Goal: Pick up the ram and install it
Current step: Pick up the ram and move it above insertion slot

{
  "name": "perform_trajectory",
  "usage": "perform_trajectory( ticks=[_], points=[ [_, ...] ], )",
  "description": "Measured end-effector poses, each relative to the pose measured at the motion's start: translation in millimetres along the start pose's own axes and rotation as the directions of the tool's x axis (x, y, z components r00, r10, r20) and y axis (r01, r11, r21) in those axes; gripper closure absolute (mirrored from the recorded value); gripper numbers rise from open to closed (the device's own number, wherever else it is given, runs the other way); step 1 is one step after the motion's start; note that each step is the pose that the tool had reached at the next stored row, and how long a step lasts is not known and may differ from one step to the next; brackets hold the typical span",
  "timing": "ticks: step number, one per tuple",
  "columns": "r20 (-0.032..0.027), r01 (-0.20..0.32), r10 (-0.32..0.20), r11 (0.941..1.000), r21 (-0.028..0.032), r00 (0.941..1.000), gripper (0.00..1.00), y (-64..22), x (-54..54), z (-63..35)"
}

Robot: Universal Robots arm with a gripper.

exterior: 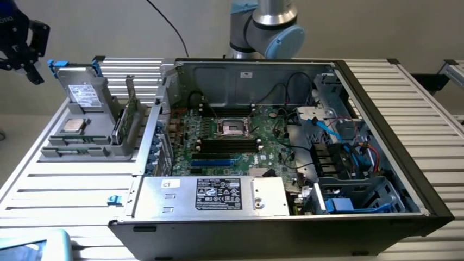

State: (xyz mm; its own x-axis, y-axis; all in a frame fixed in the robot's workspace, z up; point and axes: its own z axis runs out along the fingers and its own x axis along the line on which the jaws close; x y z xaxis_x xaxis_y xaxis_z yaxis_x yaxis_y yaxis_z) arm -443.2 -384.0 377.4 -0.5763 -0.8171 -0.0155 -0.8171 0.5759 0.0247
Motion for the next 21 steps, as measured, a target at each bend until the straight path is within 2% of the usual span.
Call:
perform_trajectory(
  ticks=[5, 10, 14, 18, 21],
  points=[
    [-0.0038, 0.091, -0.091, 0.9958, -0.0005, 0.9958, 0.89, 0.0, 0.0, 0.1],
    [-0.0109, 0.181, -0.181, 0.9835, 0.0005, 0.9835, 0.89, 0.0, 0.0, 0.1],
    [-0.0178, 0.252, -0.252, 0.9677, 0.0022, 0.9676, 0.89, 0.0, 0.0, 0.1],
    [-0.0194, 0.316, -0.316, 0.9486, 0.0038, 0.9484, 0.89, 0.0, 0.0, 0.2],
    [-0.0201, 0.368, -0.367, 0.93, 0.0037, 0.9299, 0.89, 0.0, 0.0, 0.1]
  ],
)
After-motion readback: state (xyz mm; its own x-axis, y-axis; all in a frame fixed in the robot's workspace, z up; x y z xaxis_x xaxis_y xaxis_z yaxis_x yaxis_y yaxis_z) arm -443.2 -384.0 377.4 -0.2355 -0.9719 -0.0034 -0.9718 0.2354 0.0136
